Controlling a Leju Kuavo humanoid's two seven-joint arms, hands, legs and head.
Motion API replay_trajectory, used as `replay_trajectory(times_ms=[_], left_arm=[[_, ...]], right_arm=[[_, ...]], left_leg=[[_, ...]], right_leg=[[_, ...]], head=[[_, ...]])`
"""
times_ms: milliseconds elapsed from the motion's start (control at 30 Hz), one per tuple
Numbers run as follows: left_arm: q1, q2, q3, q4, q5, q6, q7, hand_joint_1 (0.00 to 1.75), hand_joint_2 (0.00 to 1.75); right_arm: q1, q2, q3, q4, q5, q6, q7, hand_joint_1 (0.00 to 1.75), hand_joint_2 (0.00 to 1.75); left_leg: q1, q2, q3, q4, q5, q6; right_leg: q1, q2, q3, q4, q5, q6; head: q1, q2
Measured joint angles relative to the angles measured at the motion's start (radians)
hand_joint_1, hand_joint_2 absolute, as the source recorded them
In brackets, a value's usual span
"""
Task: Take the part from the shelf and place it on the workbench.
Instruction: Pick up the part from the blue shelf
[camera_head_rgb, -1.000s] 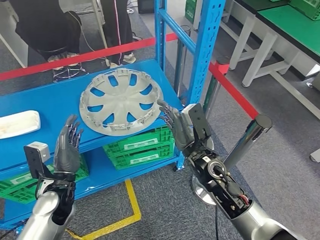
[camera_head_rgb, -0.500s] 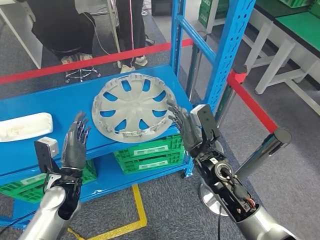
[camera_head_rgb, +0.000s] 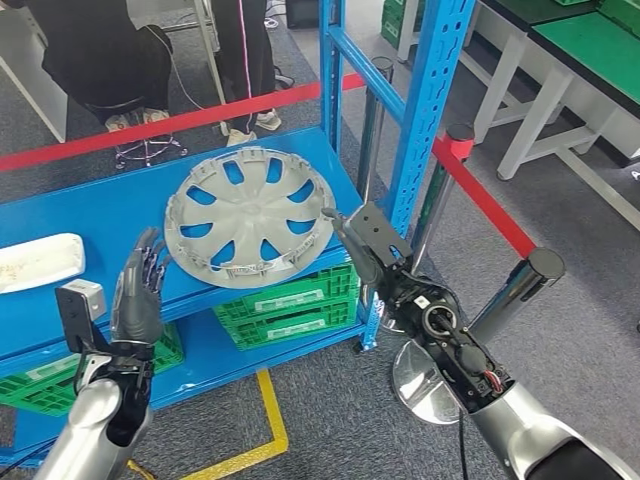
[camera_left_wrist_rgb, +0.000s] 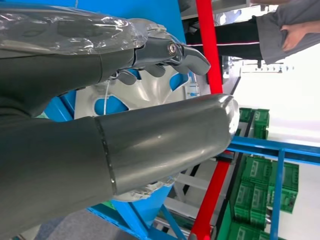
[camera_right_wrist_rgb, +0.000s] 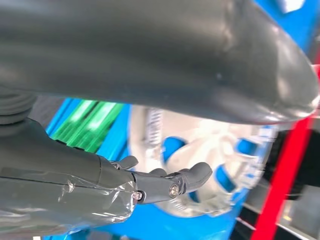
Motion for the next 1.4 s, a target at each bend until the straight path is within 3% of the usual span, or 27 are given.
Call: replay_trajectory(times_ms=[100, 233, 533, 867, 1167, 1400], left_arm=[[0.002, 0.002, 0.0, -0.006, 0.0, 0.0, 0.008, 0.0, 0.0], [0.002, 0.003, 0.0, -0.009, 0.0, -0.002, 0.012, 0.0, 0.0], [0.007, 0.006, 0.0, -0.027, -0.001, -0.01, 0.033, 0.0, 0.0], [0.007, 0.007, 0.0, -0.038, -0.003, 0.01, 0.043, 0.0, 0.0], [0.007, 0.007, 0.0, -0.038, -0.003, 0.014, 0.04, 0.0, 0.0], [0.03, 0.011, 0.002, -0.052, -0.011, 0.038, 0.041, 0.0, 0.0]], right_arm=[[-0.014, -0.019, -0.003, 0.036, 0.032, 0.02, 0.011, 0.0, 1.75], [-0.029, -0.035, -0.003, 0.072, 0.088, 0.043, 0.022, 0.0, 1.75], [-0.104, -0.089, 0.01, 0.207, 0.352, 0.185, 0.028, 0.0, 1.75], [-0.262, -0.113, 0.056, 0.393, 0.568, 0.268, -0.083, 0.0, 1.75], [-0.36, -0.113, 0.101, 0.474, 0.61, 0.295, -0.088, 0.0, 1.75], [-0.412, -0.105, 0.139, 0.38, 0.642, 0.393, 0.013, 0.0, 1.75]], left_leg=[[0.0, 0.0, 0.0, 0.0, 0.0, 0.0], [-0.001, 0.0, 0.0, 0.0, 0.0, 0.0], [-0.002, -0.001, 0.0, 0.0, 0.0, 0.001], [-0.002, -0.001, -0.001, 0.0, 0.0, 0.001], [-0.001, -0.002, -0.001, 0.0, 0.0, 0.0], [-0.001, -0.002, -0.001, 0.0, 0.0, 0.0]], right_leg=[[0.0, 0.0, 0.0, 0.0, 0.0, 0.0], [-0.001, 0.0, 0.001, -0.001, 0.0, 0.001], [-0.003, -0.002, 0.001, -0.002, 0.0, 0.001], [-0.004, -0.002, 0.001, -0.001, 0.001, 0.001], [-0.004, -0.002, 0.001, -0.001, 0.001, 0.001], [-0.004, -0.002, 0.001, -0.001, 0.001, 0.001]], head=[[-0.002, 0.0], [-0.003, 0.0], [-0.004, 0.0], [-0.005, 0.0], [-0.006, 0.0], [-0.006, 0.0]])
